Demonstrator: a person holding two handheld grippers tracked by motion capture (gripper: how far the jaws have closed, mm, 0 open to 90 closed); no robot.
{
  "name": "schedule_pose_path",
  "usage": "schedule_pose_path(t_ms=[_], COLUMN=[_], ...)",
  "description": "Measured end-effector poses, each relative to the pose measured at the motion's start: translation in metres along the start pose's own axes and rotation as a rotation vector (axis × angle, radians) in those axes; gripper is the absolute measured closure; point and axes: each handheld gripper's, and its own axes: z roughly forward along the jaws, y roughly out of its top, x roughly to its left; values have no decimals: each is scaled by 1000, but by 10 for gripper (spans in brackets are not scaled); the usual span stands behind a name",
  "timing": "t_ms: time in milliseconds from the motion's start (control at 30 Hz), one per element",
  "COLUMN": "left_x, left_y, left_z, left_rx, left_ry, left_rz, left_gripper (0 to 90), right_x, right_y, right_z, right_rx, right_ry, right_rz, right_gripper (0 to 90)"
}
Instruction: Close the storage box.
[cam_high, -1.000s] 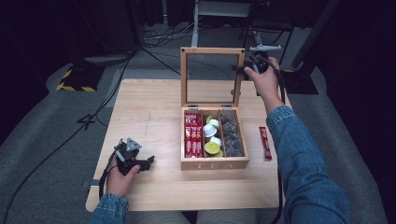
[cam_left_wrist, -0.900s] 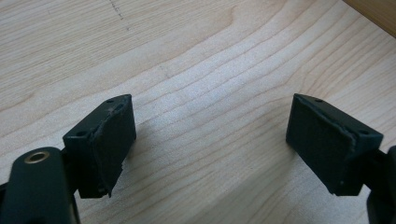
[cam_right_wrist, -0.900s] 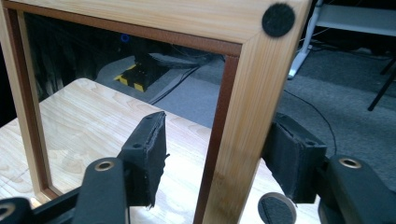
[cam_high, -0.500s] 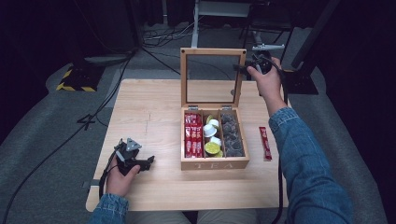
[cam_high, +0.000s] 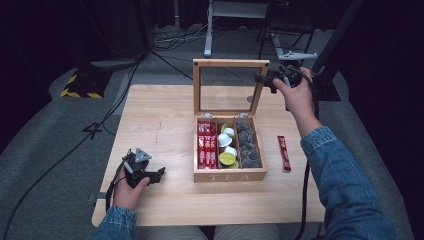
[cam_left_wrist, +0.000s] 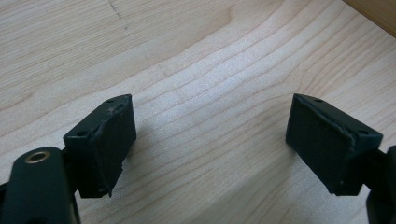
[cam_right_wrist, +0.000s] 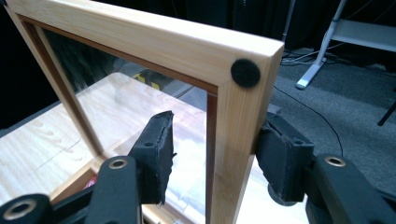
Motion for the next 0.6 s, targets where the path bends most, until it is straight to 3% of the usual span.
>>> schedule_pose_path(t_ms=[167, 467, 600], left_x=[0, 1, 1], left_y=[1, 2, 2], left_z=[1, 2, 2], left_rx=[0, -3, -2], left_ry=[-5, -2, -2], left_rz=[0, 1, 1], left_gripper=[163, 163, 163], right_x=[9, 18, 24], right_y=[-5, -11, -13], right_z=[-12, -25, -29], right_rx=[1, 4, 21], right_ry=[3, 34, 46], right_rz=[-23, 9, -17], right_gripper=[476, 469, 460])
